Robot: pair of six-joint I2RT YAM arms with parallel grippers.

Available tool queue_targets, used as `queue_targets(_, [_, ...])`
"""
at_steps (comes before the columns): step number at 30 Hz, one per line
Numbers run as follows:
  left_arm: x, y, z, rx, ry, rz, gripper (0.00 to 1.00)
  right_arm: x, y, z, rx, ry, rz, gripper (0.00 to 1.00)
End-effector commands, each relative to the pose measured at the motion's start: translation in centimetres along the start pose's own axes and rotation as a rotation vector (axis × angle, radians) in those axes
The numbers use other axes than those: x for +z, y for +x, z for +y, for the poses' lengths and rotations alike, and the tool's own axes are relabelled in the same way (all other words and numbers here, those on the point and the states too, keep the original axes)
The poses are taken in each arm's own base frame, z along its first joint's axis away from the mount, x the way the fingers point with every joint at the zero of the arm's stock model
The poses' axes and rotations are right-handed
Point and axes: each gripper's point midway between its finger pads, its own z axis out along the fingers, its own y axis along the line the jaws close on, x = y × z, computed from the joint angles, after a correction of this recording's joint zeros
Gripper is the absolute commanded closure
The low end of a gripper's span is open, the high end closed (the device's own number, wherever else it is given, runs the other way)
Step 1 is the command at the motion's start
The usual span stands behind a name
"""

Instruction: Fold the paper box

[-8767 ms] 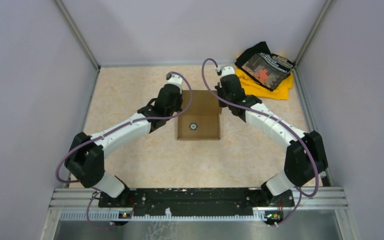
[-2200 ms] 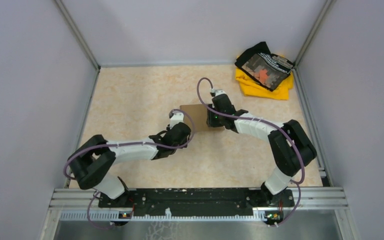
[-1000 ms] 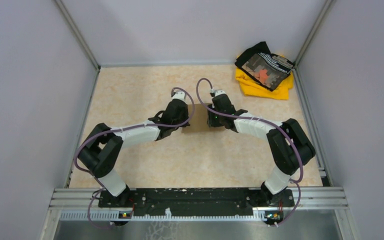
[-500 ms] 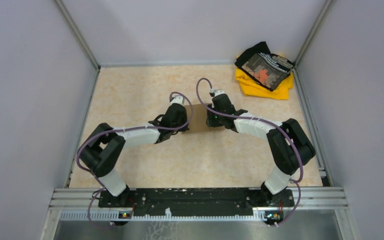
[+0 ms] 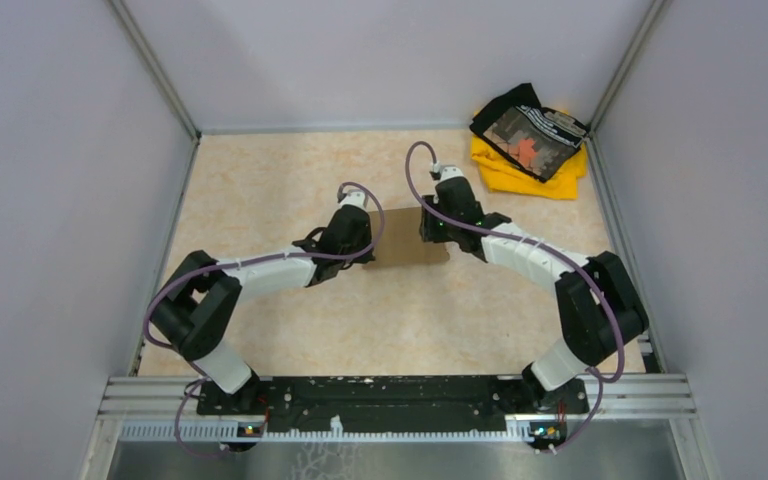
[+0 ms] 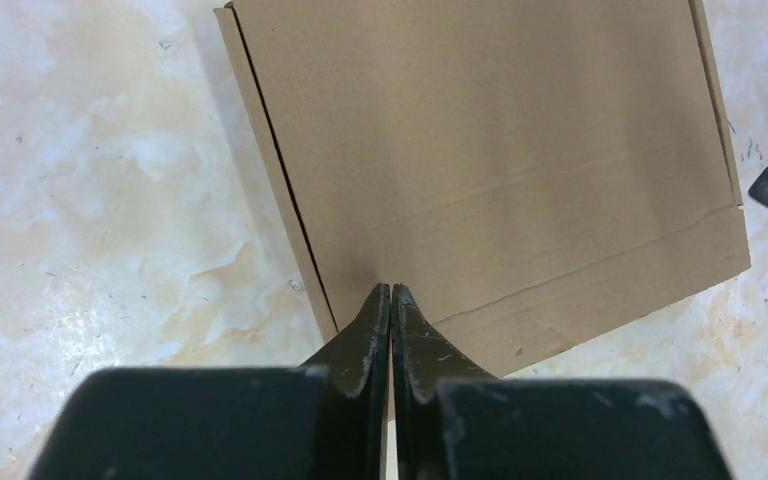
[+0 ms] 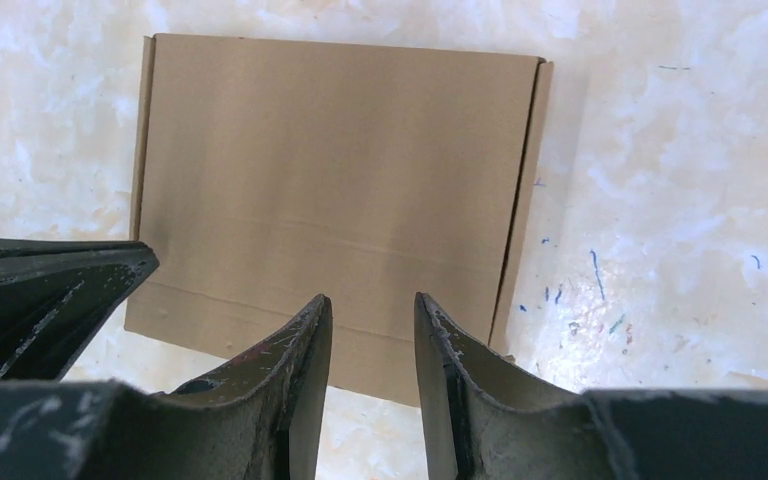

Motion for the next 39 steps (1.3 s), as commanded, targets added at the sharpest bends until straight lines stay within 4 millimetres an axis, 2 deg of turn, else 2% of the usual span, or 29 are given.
queue_targets(1, [-0.9,-2.1,-0.9,0.005,0.024,-0.047,0.92,-0.8,-2.3,-0.7,0.005,0.008,-0.066,0.64])
queue_targets(5, [-0.8,-1.9,-0.8,0.012,0.023,-0.043,0.84,0.8,-0.3,-1.5,0.016,0.014,-0.017,0.64])
queue_targets(12, [-0.6,-0.9,-0.5,0.013,0.022,-0.024,0.83,2.8,2.3,-1.7,0.030,0.001,0.045,0.64])
queue_targets(17, [-0.7,-0.7,-0.3,0.012,0.021,-0.022,0.83,3.1,3.0,-1.8,0.034,0.002,0.066,0.65])
queue_targets(20, [-1.3,-1.4,-0.7,0.008,0.040,-0.035,0.82,2.2,2.6,-1.9,0.045,0.014,0.049,0.65])
queue_targets(22, [-2.2,-2.6,-1.2,0.006,0.056,-0.055,0.80,0.8,1.2,-1.7,0.047,0.016,0.024,0.65])
queue_targets(25, [-3.9,-5.1,-2.0,0.007,0.078,-0.100,0.73,-2.3,-2.1,-1.2,0.033,0.013,-0.060,0.64])
queue_targets(27, [-5.1,-6.9,-2.7,0.009,0.106,-0.133,0.67,-4.6,-4.0,-1.1,0.009,0.018,-0.109,0.57])
queue_targets(28, [-5.6,-7.1,-2.7,0.014,0.112,-0.126,0.64,-5.7,-4.6,-1.0,-0.002,0.014,-0.125,0.39])
queue_targets(29, [-6.3,-7.6,-3.1,0.012,0.130,-0.124,0.61,-6.8,-4.8,-1.0,-0.015,0.012,-0.130,0.14])
queue_targets(30, [-6.8,-7.9,-3.5,0.021,0.149,-0.117,0.59,-7.8,-4.8,-1.0,-0.028,0.013,-0.127,0.03])
queue_targets(32, [-7.7,-8.3,-3.9,0.034,0.170,-0.100,0.52,-9.8,-4.4,-1.1,-0.038,0.010,-0.110,0.01])
queue_targets(34, [-8.7,-8.4,-4.2,0.061,0.185,-0.069,0.51,-11.8,-3.5,-0.9,-0.025,-0.011,-0.089,0.01])
queue_targets(37, [-9.9,-8.1,-3.3,0.095,0.156,-0.039,0.48,-14.4,-3.1,-0.2,0.051,-0.060,-0.124,0.01])
queue_targets(39, [-10.8,-7.5,-2.8,0.122,0.160,-0.028,0.41,-15.6,-2.6,0.7,0.099,-0.125,-0.145,0.01])
